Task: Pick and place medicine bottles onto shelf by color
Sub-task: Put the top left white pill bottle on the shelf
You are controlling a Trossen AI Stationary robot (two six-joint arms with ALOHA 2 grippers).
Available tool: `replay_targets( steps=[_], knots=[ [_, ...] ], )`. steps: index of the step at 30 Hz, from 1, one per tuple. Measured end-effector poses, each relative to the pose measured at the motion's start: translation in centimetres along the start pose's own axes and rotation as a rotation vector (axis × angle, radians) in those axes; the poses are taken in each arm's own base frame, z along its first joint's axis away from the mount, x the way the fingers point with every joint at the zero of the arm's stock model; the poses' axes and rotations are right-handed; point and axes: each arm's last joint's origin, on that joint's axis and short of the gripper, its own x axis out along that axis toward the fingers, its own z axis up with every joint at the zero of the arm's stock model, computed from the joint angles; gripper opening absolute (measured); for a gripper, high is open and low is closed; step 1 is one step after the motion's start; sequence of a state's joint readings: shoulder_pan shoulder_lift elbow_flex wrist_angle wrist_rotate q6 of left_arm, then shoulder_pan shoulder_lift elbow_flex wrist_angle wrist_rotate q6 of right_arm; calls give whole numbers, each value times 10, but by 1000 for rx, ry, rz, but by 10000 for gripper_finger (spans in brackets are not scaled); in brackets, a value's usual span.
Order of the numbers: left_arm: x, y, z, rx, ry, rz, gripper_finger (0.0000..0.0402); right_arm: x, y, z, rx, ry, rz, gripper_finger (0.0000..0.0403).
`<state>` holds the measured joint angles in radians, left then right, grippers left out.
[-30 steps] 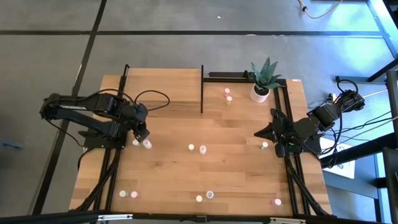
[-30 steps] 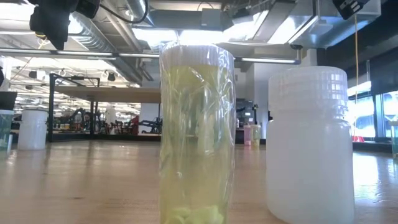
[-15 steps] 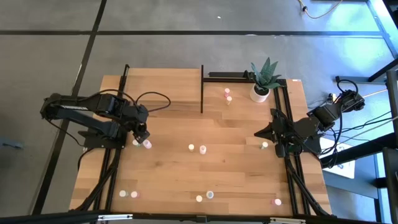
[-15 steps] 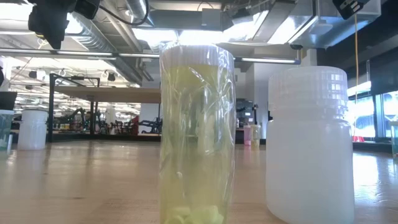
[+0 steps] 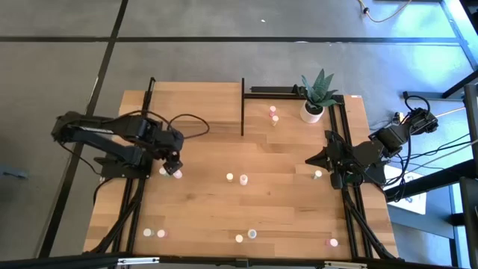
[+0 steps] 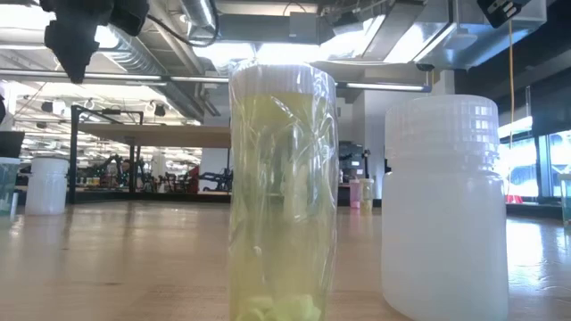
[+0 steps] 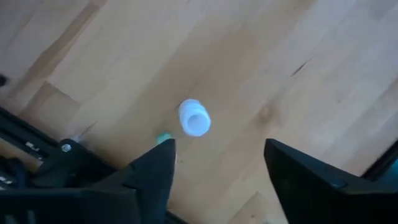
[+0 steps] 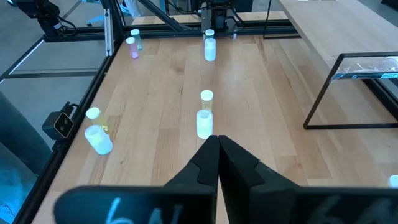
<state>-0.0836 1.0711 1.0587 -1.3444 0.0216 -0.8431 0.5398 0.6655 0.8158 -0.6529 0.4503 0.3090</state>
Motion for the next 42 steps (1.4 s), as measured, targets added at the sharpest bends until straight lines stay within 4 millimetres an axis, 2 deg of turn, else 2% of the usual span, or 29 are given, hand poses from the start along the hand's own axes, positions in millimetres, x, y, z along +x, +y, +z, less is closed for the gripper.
replay_targets(
  steps=[5,10,23,34,42],
  knots=[
    [22,-8,0,50,82,69,278,0,0,0,0,0,0,12],
    [49,-17,1,94,117,98,283,0,0,0,0,0,0,12],
    [94,-9,-6,92,129,86,283,0,0,0,-2,0,0,12],
    [116,-2,-11,93,108,80,282,0,0,0,-1,0,0,12],
    [121,1,-12,91,92,95,254,0,0,0,0,0,0,12]
  ],
)
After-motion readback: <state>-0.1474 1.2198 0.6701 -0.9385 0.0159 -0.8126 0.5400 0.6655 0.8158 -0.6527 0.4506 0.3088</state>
